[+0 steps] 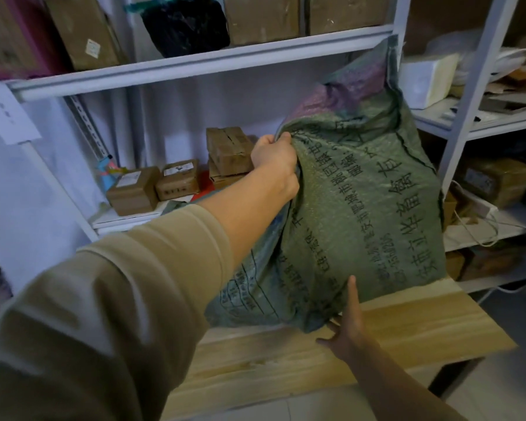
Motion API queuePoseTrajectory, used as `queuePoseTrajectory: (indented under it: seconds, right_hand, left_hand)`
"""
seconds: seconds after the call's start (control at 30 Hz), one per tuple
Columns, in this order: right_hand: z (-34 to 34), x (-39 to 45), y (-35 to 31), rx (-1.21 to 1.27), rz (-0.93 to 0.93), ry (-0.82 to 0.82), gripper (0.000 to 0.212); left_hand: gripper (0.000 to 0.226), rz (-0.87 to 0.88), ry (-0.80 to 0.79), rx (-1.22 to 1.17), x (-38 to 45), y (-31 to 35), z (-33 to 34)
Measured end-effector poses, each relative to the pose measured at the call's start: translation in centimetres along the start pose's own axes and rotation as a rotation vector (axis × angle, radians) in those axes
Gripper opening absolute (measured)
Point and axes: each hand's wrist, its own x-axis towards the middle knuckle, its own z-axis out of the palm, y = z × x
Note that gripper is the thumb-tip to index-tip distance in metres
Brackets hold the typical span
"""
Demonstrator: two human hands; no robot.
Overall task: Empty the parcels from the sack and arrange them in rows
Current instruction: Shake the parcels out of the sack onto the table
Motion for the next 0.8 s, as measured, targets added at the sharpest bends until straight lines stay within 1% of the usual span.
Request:
queuePoseTrajectory:
  seconds: [0.07,0.17,0.27,0.33,0.47,0.57,0.63,0.7,0.8]
  right_hand:
    - [0.3,0.3,0.1,0.015,-0.012,0.01,0.106]
    - [0.5,1.1,-0.1,0.135,-0.061,0.035,0.092]
    - [1.6,1.6,-0.6,0.349,-0.131,-0.093,0.065]
    - [2.6,1.5,-1.3,0.424,-0.183,-0.146,0.057]
    - [4.1,1.1,-3.1,0.501,-0.236,-0.119,0.048]
    - [5.0,1.1,-5.2,0.452,-0.215,-0.079,0.045]
    - [5.7,1.2,-6.9,0.409,-0.204,-0.003,0.041]
    - [6.6,1.3,-8.8,0.39,-0.234,0.082,0.036]
    - [8.7,0.8,-10.8,0.365,-0.314,0.11,0.05]
  left_hand:
    - [0.033,-0.007,-0.001,-0.023,0.2,0.6,-0.2]
    - [0.028,-0.047,-0.022,-0.064,0.5,1.4,-0.8]
    - [0.023,-0.057,-0.053,-0.09,1.1,2.3,-1.2]
    - [0.023,-0.031,-0.062,-0.092,1.4,3.0,-1.4]
    - [0.023,0.042,-0.08,0.002,1.9,4.1,-1.9]
    - [0.022,0.081,-0.117,0.061,2.2,5.0,-2.0]
    - [0.023,0.126,-0.15,0.098,2.5,5.9,-2.0]
    - [0.024,0.202,-0.161,0.162,2.9,6.8,-2.2]
    - [0.023,0.334,-0.147,0.26,3.5,7.8,-3.2]
